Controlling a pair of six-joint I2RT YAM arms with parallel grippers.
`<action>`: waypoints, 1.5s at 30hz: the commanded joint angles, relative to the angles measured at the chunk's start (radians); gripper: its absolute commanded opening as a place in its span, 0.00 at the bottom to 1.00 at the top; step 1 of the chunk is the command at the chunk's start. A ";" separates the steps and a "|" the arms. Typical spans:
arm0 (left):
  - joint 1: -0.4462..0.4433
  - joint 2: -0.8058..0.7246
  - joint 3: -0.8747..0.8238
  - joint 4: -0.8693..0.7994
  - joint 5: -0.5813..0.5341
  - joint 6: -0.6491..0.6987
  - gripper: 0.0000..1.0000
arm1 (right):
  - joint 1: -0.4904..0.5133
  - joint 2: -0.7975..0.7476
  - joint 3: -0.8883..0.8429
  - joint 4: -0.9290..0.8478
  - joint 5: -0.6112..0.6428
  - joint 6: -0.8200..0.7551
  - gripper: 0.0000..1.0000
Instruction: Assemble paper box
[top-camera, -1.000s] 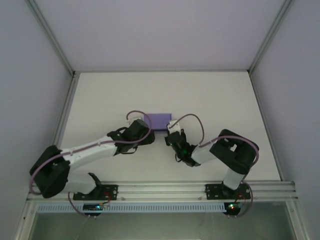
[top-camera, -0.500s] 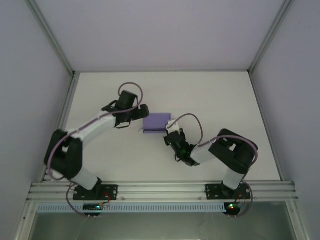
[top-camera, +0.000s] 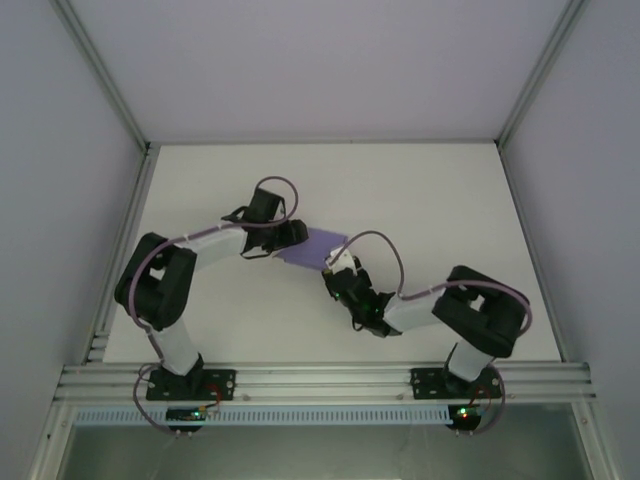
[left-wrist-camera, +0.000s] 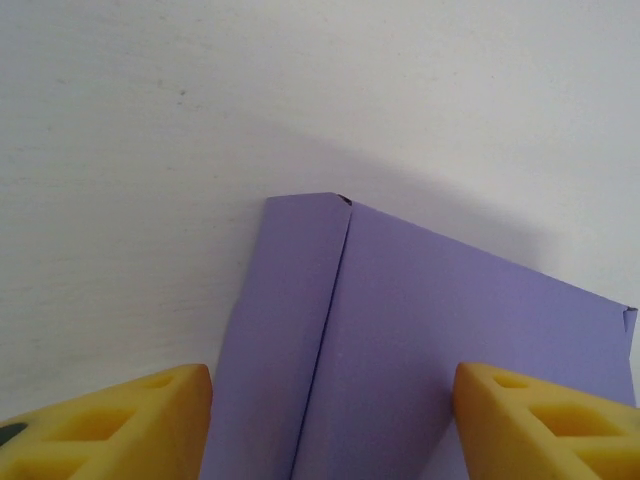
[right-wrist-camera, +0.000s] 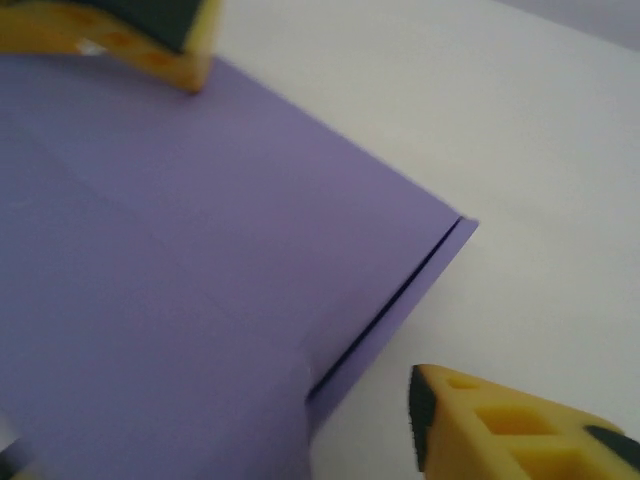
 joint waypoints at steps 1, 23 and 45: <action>0.002 0.041 -0.039 0.014 0.032 -0.016 0.64 | 0.039 -0.136 -0.021 -0.298 -0.020 0.116 0.62; 0.077 0.076 -0.271 0.244 0.138 -0.099 0.17 | -0.453 -0.385 0.068 -0.568 -0.759 0.467 0.99; 0.134 0.122 -0.360 0.462 0.280 -0.134 0.17 | -0.568 0.316 0.232 0.295 -1.269 1.010 0.68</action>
